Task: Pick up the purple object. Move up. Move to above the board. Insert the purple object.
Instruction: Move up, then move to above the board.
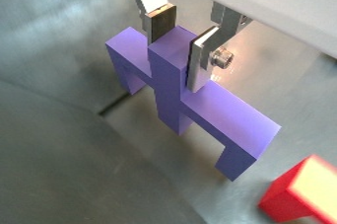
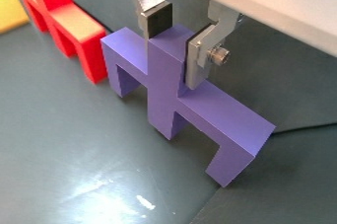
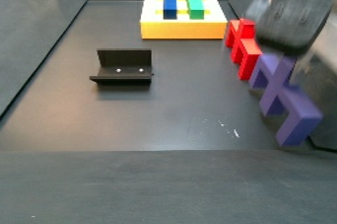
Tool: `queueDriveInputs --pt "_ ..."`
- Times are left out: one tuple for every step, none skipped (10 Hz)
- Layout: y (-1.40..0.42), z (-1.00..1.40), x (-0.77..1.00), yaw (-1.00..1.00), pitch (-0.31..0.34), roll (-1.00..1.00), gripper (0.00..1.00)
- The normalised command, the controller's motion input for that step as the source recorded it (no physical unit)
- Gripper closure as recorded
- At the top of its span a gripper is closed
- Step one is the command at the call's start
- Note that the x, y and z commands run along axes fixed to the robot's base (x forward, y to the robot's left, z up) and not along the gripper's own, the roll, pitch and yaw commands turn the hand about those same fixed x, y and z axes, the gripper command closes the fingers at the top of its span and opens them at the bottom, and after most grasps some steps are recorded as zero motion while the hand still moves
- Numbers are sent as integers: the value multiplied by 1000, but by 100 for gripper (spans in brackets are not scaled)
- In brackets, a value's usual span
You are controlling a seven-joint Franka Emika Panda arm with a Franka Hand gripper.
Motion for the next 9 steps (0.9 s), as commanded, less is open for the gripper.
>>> queueDriveInputs --pt "-11 518 -26 38 33 40 100" --pt "-5 324 -14 34 32 62 100" --pt "0 1400 0 0 0 0 100" --pt "-1 1400 -14 -10 13 -20 100" --pt "-21 1400 -76 -11 26 2 100" --pt "-16 1400 -16 -7 11 21 100" --pt "4 762 40 2 79 -12 100" --pt "10 507 52 -1 107 -24 100" --pt "12 181 81 0 96 -16 100"
